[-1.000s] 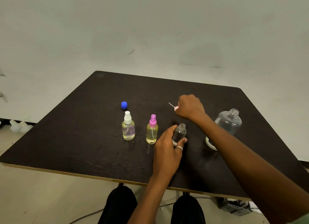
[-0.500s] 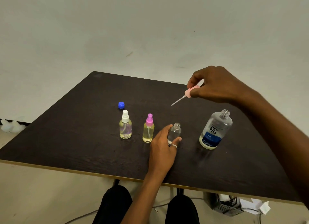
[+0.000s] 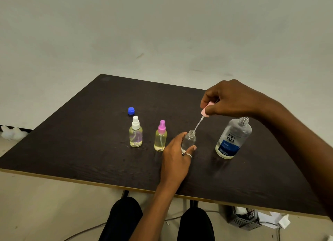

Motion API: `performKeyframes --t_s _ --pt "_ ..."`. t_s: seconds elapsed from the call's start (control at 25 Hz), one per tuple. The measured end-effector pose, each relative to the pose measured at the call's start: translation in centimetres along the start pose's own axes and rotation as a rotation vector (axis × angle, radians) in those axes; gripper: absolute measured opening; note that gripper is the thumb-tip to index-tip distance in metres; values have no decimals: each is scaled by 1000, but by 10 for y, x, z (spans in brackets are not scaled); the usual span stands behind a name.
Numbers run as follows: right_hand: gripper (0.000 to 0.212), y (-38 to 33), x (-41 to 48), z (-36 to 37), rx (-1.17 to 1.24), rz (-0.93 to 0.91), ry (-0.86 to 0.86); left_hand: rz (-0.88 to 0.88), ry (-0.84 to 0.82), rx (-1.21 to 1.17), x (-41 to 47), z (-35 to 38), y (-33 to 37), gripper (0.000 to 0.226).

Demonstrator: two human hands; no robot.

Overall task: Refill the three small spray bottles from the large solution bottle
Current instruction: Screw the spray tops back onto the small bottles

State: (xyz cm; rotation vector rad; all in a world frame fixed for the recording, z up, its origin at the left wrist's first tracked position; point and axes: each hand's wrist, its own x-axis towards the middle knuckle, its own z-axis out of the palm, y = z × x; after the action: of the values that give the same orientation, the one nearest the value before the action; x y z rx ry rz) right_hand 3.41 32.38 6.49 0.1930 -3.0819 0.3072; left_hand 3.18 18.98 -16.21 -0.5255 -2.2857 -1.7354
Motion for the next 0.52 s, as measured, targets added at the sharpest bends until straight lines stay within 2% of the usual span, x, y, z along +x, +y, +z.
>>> performKeyframes --t_s 0.52 --pt "15 0 7 64 -28 -96 -120 -18 -5 33 -1 -2 4 53"
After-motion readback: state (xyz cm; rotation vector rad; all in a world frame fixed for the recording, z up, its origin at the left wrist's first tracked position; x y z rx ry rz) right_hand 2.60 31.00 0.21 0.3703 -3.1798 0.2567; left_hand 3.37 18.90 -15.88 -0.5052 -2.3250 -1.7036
